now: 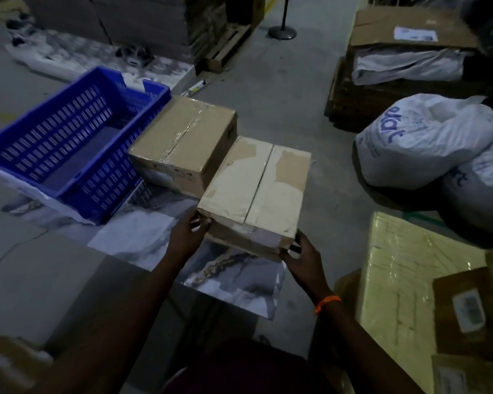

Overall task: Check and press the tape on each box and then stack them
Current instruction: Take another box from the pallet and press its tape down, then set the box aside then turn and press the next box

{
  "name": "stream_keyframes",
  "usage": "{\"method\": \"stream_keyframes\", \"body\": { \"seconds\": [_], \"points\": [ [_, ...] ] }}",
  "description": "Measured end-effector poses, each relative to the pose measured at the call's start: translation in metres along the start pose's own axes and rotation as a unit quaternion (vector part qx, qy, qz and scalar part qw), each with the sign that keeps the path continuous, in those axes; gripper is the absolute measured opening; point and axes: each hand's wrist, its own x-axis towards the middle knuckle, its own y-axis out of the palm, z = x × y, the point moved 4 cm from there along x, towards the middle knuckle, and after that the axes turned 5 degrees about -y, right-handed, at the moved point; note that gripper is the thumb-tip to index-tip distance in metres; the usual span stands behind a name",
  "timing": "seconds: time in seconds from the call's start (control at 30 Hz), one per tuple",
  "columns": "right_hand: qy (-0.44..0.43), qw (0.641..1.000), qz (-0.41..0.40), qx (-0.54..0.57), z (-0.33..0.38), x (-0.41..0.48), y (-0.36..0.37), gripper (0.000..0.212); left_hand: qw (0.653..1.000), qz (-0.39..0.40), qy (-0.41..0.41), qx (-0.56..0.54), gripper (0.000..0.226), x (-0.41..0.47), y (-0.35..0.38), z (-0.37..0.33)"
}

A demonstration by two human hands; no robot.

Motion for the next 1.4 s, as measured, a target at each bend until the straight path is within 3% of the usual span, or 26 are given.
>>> {"method": "stream_keyframes", "body": {
  "seconds": [0.17,0.37,0.47,0.6,1.03,1.17,1.27,1.4],
  "points": [
    [-0.014,0.999,0.029,0.011,0.004,0.021,0.007,0.073,0.994,-0.106,-0.018,0.022,0.033,0.012,-0.002,-0.012],
    [-0.030,1.000,-0.004,-0.005,0.019,0.077,0.014,0.063,0.983,-0.095,-0.134,-0.079,0.054,0.054,0.018,-0.023],
    [-0.034,0.999,0.000,-0.022,0.021,0.104,0.017,0.058,0.987,-0.062,-0.113,-0.093,0.053,0.061,0.031,-0.036],
    [-0.023,0.999,0.001,-0.027,0.015,0.122,0.018,0.064,0.995,0.016,-0.080,-0.059,0.068,0.065,0.040,-0.037],
    [-0.031,0.999,0.017,-0.039,0.006,0.102,0.015,0.070,0.997,0.043,-0.054,0.023,0.076,0.065,0.040,-0.042],
    [0.015,1.000,0.013,-0.006,-0.003,0.072,0.004,0.068,0.996,0.023,0.000,0.089,0.049,0.043,0.062,-0.064],
    [0.061,0.997,-0.025,0.026,-0.015,0.036,-0.019,0.058,0.989,0.104,0.045,0.094,0.035,0.012,0.106,-0.085],
    [0.102,0.988,-0.109,0.048,-0.036,-0.041,-0.065,0.049,0.950,0.266,0.127,0.107,0.027,-0.045,0.188,-0.112]
  ]
}}
